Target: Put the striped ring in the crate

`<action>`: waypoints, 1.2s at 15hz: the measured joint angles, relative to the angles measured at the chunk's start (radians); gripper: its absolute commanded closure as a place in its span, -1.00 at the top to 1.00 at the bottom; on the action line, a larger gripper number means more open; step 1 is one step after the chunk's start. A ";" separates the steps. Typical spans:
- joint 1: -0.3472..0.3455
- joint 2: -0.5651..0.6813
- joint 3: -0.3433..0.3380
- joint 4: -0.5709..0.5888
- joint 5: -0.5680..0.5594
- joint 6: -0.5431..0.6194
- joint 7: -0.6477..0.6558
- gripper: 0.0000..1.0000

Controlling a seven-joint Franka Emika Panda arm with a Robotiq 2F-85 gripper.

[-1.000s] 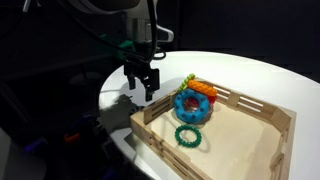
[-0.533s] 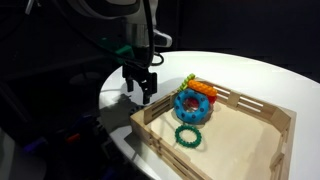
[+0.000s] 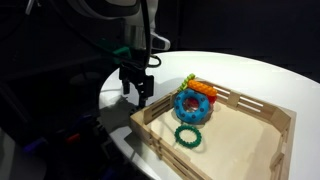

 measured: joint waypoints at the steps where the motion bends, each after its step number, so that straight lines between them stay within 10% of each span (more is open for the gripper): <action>1: 0.000 0.000 0.000 0.000 0.000 -0.010 0.000 1.00; 11: -0.001 0.017 0.000 0.000 0.000 -0.029 0.001 1.00; 12: -0.001 0.022 0.000 0.000 0.000 -0.028 0.001 0.93; 13: -0.001 0.027 0.000 0.000 0.000 -0.028 0.001 0.46; 18: -0.002 0.030 0.000 0.005 0.000 -0.021 0.001 -0.07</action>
